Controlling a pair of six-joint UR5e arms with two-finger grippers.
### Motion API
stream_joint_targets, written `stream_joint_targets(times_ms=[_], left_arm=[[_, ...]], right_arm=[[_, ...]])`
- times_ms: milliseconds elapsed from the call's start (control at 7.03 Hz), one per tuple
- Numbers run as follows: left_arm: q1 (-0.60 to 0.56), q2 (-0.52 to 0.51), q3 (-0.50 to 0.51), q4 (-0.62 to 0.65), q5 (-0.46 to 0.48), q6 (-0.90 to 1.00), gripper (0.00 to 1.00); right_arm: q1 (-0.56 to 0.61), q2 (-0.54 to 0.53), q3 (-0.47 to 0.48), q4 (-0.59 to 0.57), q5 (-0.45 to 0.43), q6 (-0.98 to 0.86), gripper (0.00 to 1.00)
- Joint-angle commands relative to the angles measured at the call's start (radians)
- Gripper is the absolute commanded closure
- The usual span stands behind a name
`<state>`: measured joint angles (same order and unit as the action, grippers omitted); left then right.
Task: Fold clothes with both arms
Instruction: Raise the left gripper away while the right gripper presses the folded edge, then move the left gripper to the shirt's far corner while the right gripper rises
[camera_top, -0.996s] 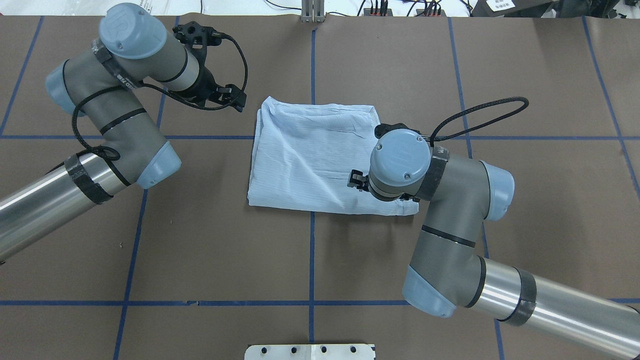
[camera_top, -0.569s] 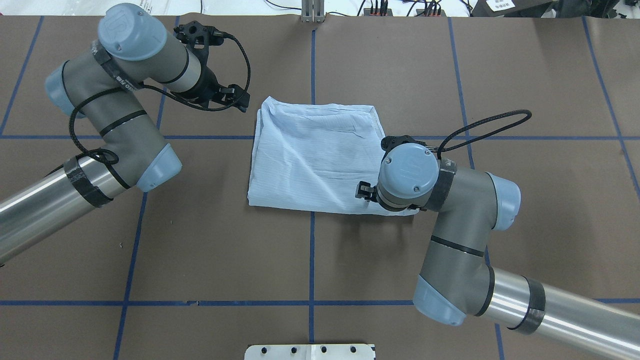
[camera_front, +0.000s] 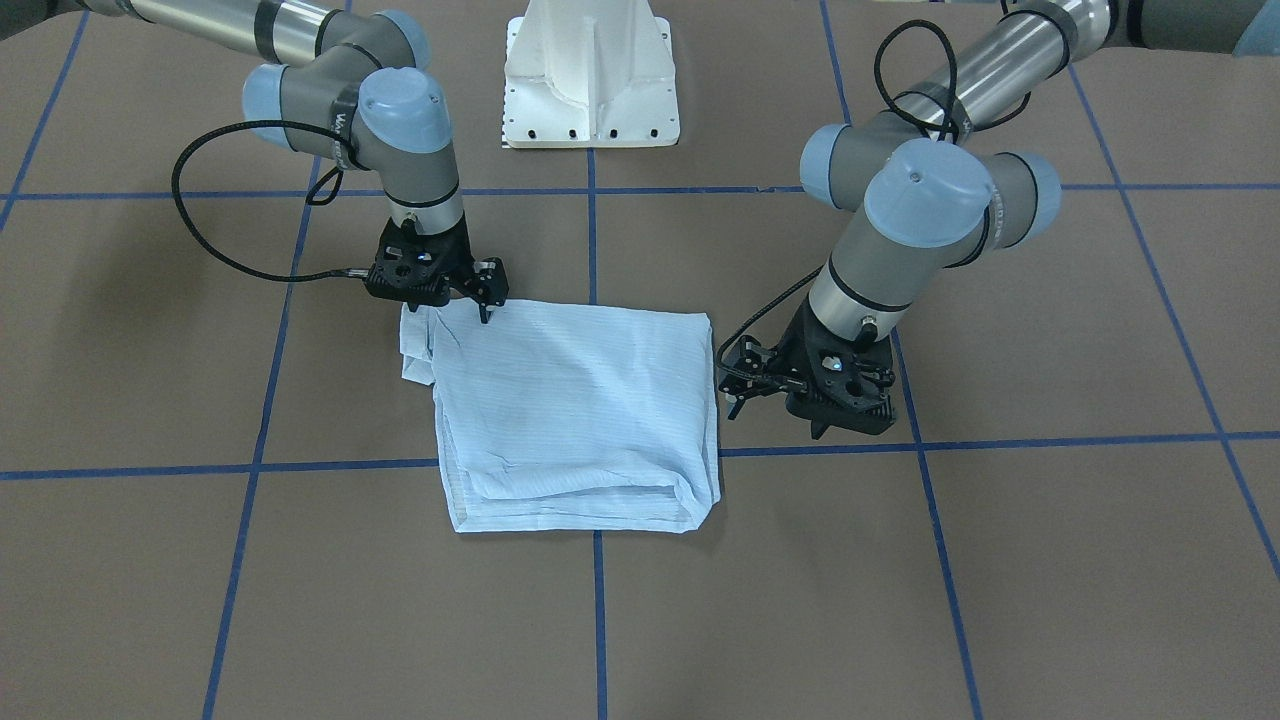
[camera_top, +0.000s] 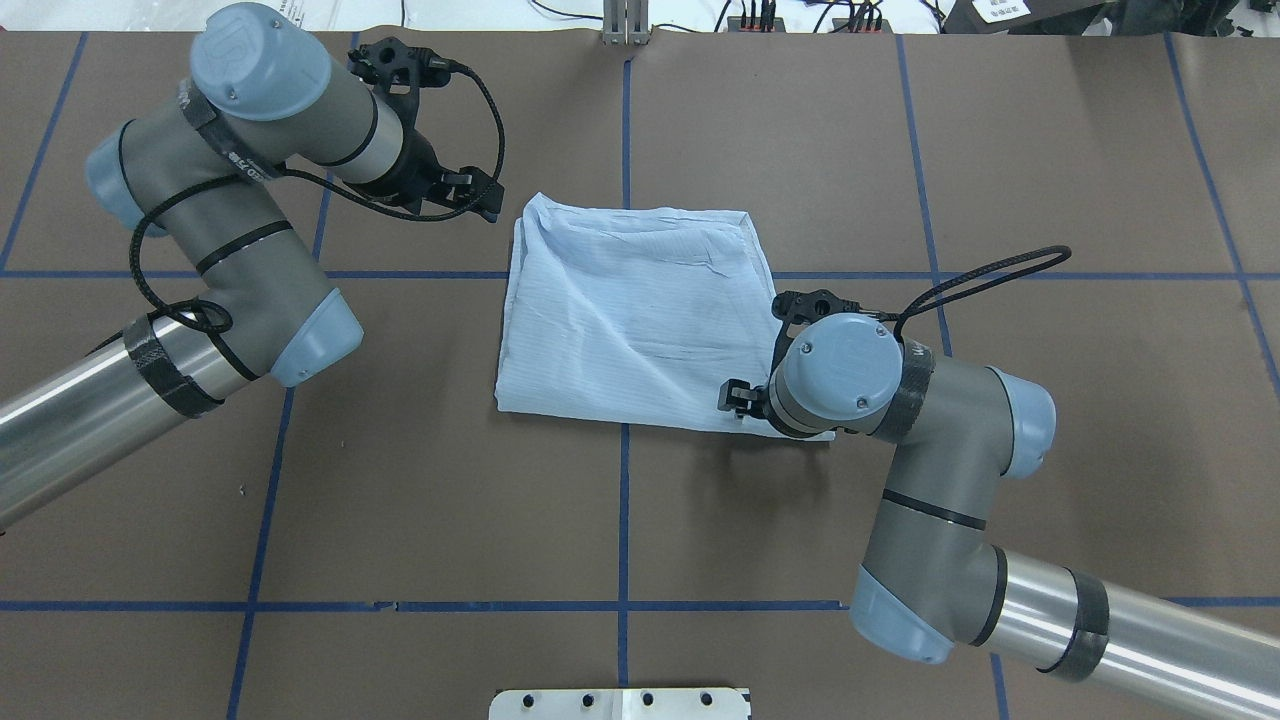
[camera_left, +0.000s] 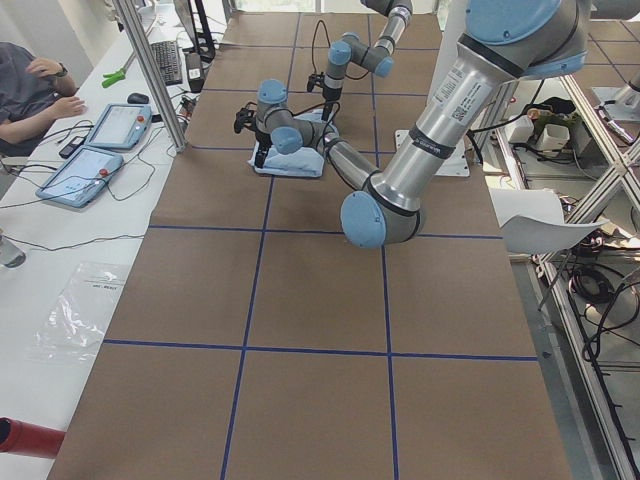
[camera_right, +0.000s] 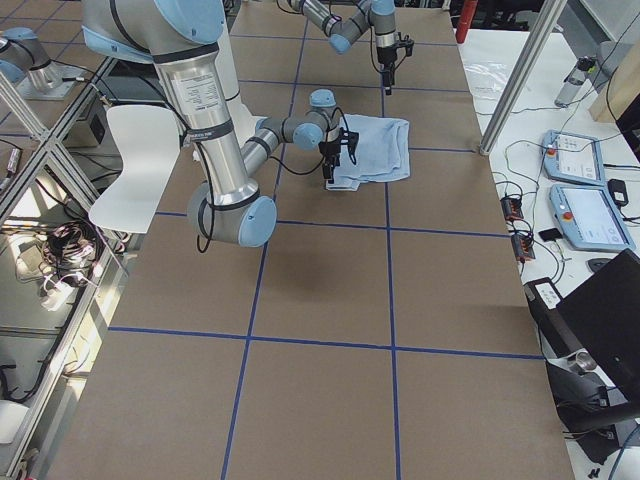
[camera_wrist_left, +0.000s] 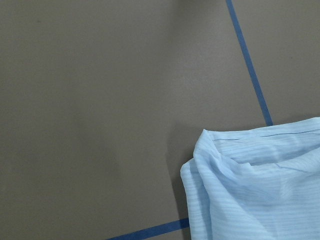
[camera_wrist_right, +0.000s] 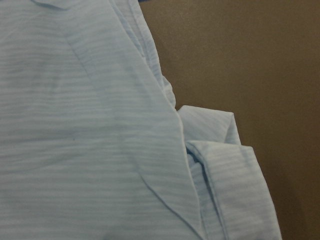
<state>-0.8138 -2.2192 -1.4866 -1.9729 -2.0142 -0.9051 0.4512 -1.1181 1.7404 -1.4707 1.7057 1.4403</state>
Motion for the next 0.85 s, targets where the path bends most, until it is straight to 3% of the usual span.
stream_joint_targets(times_ms=[0, 285, 569, 711], left_arm=[[-0.001, 0.006, -0.006, 0.0, 0.0, 0.0, 0.0], [0.002, 0.01, -0.009, 0.008, -0.001, -0.002, 0.0], [0.072, 0.024, -0.011, 0.008, 0.012, -0.116, 0.0], [0.134, 0.023, -0.012, 0.009, 0.084, -0.196, 0.0]], right_arm=[[-0.002, 0.006, -0.001, 0.001, -0.004, -0.003, 0.0], [0.041, 0.05, 0.004, -0.069, 0.011, -0.059, 0.0], [0.143, 0.139, 0.004, -0.201, 0.107, -0.162, 0.0], [0.203, 0.153, 0.011, -0.23, 0.156, -0.217, 0.0]])
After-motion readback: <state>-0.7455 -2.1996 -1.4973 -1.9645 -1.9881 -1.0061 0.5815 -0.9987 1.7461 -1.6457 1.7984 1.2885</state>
